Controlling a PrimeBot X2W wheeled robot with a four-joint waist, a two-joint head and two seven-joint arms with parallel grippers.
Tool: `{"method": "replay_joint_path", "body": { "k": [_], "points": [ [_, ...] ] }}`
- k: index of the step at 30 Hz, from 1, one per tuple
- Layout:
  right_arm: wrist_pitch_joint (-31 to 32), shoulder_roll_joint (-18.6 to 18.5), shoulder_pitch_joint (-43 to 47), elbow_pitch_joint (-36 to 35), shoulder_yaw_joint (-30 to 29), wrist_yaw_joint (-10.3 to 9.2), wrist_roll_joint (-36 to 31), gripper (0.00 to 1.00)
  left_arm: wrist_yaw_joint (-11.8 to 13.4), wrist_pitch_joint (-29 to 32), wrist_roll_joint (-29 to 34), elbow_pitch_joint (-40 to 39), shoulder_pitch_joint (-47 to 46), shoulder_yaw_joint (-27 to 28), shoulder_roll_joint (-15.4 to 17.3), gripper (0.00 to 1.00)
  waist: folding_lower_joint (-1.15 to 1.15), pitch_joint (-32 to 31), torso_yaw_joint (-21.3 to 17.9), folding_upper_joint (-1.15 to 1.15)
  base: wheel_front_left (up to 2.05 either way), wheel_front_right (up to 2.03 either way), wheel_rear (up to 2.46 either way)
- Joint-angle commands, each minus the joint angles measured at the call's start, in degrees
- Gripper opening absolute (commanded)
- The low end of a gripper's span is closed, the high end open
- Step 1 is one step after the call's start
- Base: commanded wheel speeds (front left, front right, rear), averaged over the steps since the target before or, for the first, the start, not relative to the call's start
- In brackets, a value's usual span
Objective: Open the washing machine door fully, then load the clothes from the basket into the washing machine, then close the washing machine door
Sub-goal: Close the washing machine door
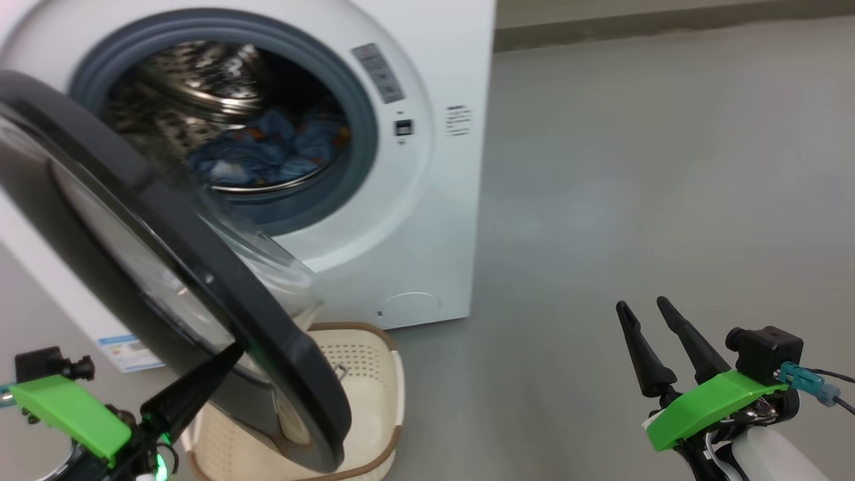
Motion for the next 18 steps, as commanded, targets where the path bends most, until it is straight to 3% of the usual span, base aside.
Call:
{"method": "replay_joint_path", "body": {
  "k": [1,9,18],
  "points": [
    [-0.5,-1.0,-1.8,-1.3,0.7,0.32,-0.5,1.0,-0.8,-0.9,0.3,-1.1,-3.6,1.7,0.0,0.0,0.0,0.9,-4.0,0.0,0.0,0.0,0.0],
    [-0.5,-1.1,-2.3,-1.2,1.3,0.32,-0.1,1.0,-3.6,-6.4,2.6,3.1,-7.8,1.4,-1.5,0.0,0.0,1.5,-6.8,0.0,0.0,0.0,0.0],
    [-0.5,-0.8,-2.0,-1.0,0.7,0.32,-0.2,1.0,-4.9,-8.8,2.2,6.1,-10.5,1.7,-2.3,0.0,0.0,1.2,-6.1,0.0,0.0,0.0,0.0]
  ]
}}
